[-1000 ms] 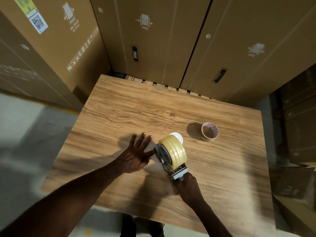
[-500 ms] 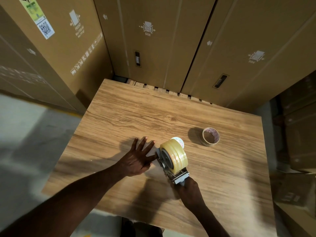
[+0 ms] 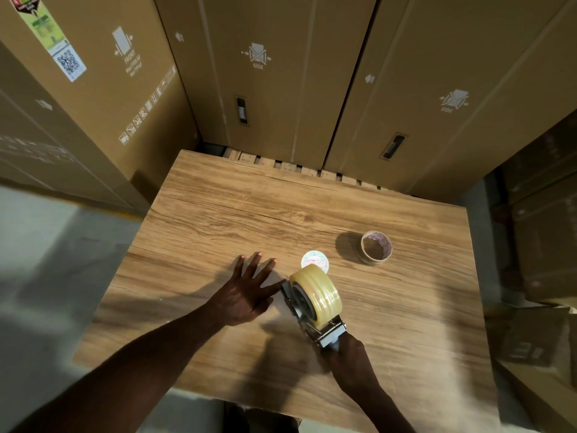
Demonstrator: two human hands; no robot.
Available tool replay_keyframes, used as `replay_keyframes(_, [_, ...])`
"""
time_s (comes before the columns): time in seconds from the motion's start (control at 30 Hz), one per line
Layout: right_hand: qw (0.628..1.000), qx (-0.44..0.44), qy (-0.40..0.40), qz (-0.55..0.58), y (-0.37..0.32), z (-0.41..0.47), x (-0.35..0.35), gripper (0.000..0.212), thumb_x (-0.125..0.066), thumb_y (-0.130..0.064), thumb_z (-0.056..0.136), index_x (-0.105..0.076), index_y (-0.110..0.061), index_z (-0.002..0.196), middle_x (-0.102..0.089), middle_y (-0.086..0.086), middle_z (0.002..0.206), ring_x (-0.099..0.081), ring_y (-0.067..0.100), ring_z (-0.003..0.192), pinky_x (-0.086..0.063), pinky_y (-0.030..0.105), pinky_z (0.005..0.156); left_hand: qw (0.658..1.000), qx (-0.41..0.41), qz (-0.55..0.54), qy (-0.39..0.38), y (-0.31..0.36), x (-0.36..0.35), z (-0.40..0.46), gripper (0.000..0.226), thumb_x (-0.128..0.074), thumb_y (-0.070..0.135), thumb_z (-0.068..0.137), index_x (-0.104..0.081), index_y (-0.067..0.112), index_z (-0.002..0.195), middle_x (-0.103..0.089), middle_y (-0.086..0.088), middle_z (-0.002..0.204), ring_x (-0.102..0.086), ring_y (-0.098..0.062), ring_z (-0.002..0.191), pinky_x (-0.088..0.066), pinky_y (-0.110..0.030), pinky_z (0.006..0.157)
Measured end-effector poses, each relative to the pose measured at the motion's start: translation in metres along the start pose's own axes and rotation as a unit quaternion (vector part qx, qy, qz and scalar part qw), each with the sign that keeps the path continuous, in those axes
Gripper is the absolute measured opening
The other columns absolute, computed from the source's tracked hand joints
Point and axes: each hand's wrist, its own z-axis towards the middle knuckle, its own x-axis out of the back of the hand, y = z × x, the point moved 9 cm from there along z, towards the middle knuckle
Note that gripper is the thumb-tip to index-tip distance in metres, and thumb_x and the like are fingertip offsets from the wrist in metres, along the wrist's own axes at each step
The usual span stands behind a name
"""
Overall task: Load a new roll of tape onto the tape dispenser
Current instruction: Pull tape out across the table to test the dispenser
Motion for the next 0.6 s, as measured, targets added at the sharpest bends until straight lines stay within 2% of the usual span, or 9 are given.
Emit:
replay_keyframes(0.07, [1.000, 0.003, 0.002, -0.004, 0.005, -0.006, 0.003, 0.024, -0.070, -0.005, 0.084, -0.062, -0.026, 0.074, -0.070, -0.012, 0.072, -0.065, 0.001, 0.065, -0.040, 0.013, 0.054, 1.000, 0.001, 0.013, -0.004, 0.001, 0.001, 0.000, 0.057, -0.026, 0.052, 0.105, -0.010, 0.044, 0.159, -0.016, -0.017, 0.169, -0.012, -0.050, 0.153, -0.017, -0.069, 0.115])
replay_keyframes(0.17, [1.000, -0.005, -0.010, -0.004, 0.013, -0.018, 0.006, 0.028, -0.065, -0.008, 0.082, -0.059, -0.035, 0.077, -0.069, -0.034, 0.079, -0.066, -0.006, 0.069, -0.040, 0.008, 0.055, 1.000, 0.003, 0.020, -0.005, 0.002, 0.002, -0.001, 0.056, -0.028, 0.052, 0.105, -0.014, 0.044, 0.159, -0.015, -0.015, 0.169, -0.010, -0.048, 0.154, -0.016, -0.069, 0.116])
replay_keyframes(0.27, [1.000, -0.012, -0.012, -0.004, 0.028, -0.034, 0.010, 0.017, -0.061, -0.020, 0.080, -0.069, -0.032, 0.089, -0.073, -0.029, 0.082, -0.068, -0.012, 0.080, -0.049, 0.012, 0.066, 1.000, 0.009, 0.017, -0.002, 0.002, 0.001, -0.004, 0.056, -0.029, 0.052, 0.104, -0.017, 0.045, 0.159, -0.012, -0.012, 0.170, -0.005, -0.045, 0.155, -0.014, -0.067, 0.118])
replay_keyframes(0.3, [1.000, -0.021, -0.016, -0.004, 0.034, -0.039, 0.011, 0.021, -0.060, -0.024, 0.079, -0.073, -0.026, 0.096, -0.074, -0.028, 0.085, -0.067, -0.015, 0.087, -0.052, 0.014, 0.072, 1.000, 0.012, 0.016, -0.003, 0.002, 0.001, -0.004, 0.056, -0.029, 0.052, 0.104, -0.016, 0.045, 0.159, -0.011, -0.010, 0.171, -0.004, -0.044, 0.156, -0.013, -0.067, 0.119])
replay_keyframes(0.37, [0.999, -0.031, -0.022, -0.009, 0.049, -0.048, 0.011, 0.043, -0.055, -0.036, 0.076, -0.075, -0.024, 0.113, -0.071, -0.032, 0.105, -0.060, -0.025, 0.101, -0.049, 0.006, 0.084, 1.000, 0.018, 0.013, -0.011, 0.002, 0.001, -0.004, 0.057, -0.028, 0.052, 0.104, -0.012, 0.047, 0.158, -0.009, -0.009, 0.171, -0.002, -0.043, 0.156, -0.011, -0.066, 0.120])
replay_keyframes(0.43, [0.998, -0.049, -0.027, -0.015, 0.059, -0.059, 0.014, 0.055, -0.056, -0.041, 0.075, -0.074, -0.023, 0.124, -0.073, -0.023, 0.117, -0.062, -0.013, 0.114, -0.047, 0.006, 0.089, 0.999, 0.020, 0.016, -0.021, 0.002, 0.001, -0.003, 0.060, -0.029, 0.052, 0.102, -0.008, 0.047, 0.159, -0.008, -0.011, 0.171, -0.001, -0.044, 0.156, -0.011, -0.068, 0.119])
replay_keyframes(0.5, [0.996, -0.081, -0.009, -0.031, 0.073, -0.073, 0.020, 0.051, -0.068, -0.031, 0.078, -0.074, -0.017, 0.127, -0.078, -0.005, 0.120, -0.066, 0.007, 0.118, -0.047, 0.008, 0.088, 0.999, 0.018, 0.026, -0.031, 0.003, 0.000, -0.001, 0.064, -0.033, 0.051, 0.101, -0.007, 0.045, 0.159, -0.007, -0.012, 0.171, -0.003, -0.046, 0.155, -0.013, -0.070, 0.117])
replay_keyframes(0.57, [0.992, -0.123, -0.011, -0.037, 0.097, -0.088, 0.020, 0.044, -0.075, -0.015, 0.081, -0.074, -0.012, 0.125, -0.077, 0.005, 0.120, -0.066, 0.016, 0.120, -0.043, 0.005, 0.088, 0.998, 0.022, 0.034, -0.039, 0.004, -0.001, -0.001, 0.068, -0.037, 0.049, 0.098, -0.008, 0.045, 0.159, -0.007, -0.012, 0.171, -0.004, -0.046, 0.155, -0.013, -0.070, 0.117])
replay_keyframes(0.6, [0.987, -0.156, -0.024, -0.039, 0.110, -0.095, 0.015, 0.039, -0.075, -0.015, 0.083, -0.072, -0.009, 0.122, -0.076, 0.010, 0.118, -0.068, 0.023, 0.119, -0.045, 0.010, 0.088, 0.998, 0.025, 0.034, -0.044, 0.004, -0.001, 0.000, 0.069, -0.038, 0.048, 0.097, -0.008, 0.045, 0.159, -0.006, -0.012, 0.171, -0.004, -0.046, 0.155, -0.013, -0.071, 0.117])
